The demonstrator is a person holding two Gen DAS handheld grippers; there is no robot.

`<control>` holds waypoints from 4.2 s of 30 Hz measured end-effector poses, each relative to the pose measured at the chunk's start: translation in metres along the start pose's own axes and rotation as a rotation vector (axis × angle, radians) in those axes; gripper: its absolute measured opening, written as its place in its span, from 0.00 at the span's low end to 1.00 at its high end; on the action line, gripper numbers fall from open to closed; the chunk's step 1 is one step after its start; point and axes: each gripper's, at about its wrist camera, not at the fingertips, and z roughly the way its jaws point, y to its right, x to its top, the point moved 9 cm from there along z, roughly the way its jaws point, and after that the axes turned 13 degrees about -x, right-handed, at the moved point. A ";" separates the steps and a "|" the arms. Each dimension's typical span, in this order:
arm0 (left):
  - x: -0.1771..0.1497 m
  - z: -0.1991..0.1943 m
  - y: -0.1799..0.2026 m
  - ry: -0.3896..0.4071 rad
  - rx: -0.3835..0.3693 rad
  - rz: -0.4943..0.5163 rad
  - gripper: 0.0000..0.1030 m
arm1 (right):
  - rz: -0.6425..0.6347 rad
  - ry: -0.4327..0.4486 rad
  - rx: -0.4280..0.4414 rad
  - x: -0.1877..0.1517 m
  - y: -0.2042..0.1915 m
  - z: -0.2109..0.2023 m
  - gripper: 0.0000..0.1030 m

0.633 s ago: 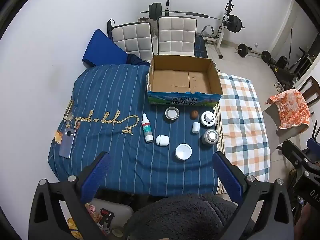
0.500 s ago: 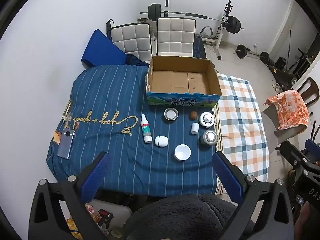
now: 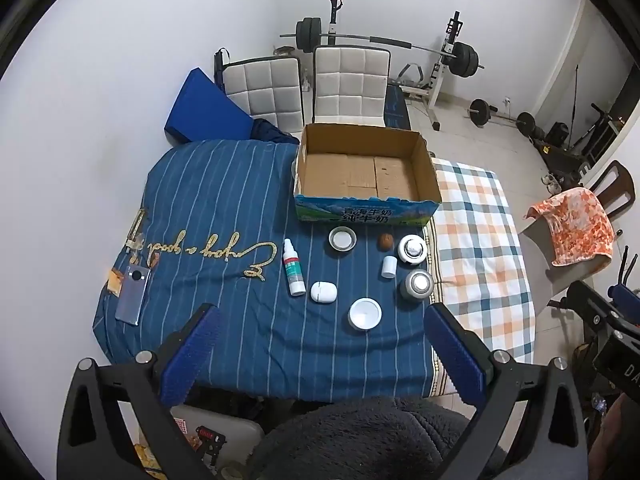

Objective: Organize rigid objects

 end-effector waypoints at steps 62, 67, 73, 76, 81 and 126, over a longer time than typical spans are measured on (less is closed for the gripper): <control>-0.008 -0.009 0.006 0.038 0.013 -0.006 1.00 | -0.037 0.052 -0.006 -0.003 -0.002 -0.005 1.00; -0.008 -0.012 0.008 0.046 0.009 -0.006 1.00 | -0.042 0.057 -0.011 -0.002 -0.001 -0.006 1.00; -0.005 -0.010 0.007 0.047 -0.004 -0.018 1.00 | -0.050 0.055 -0.013 0.000 -0.001 -0.007 1.00; -0.005 -0.008 0.008 0.045 -0.016 -0.025 1.00 | -0.052 0.056 -0.014 0.004 0.000 -0.006 1.00; 0.006 0.008 0.004 0.050 -0.042 -0.044 1.00 | -0.064 0.061 -0.023 0.018 -0.001 0.015 1.00; -0.049 0.414 -0.157 -0.480 0.066 -0.288 0.29 | -0.169 -0.783 -0.020 -0.133 -0.140 0.490 0.71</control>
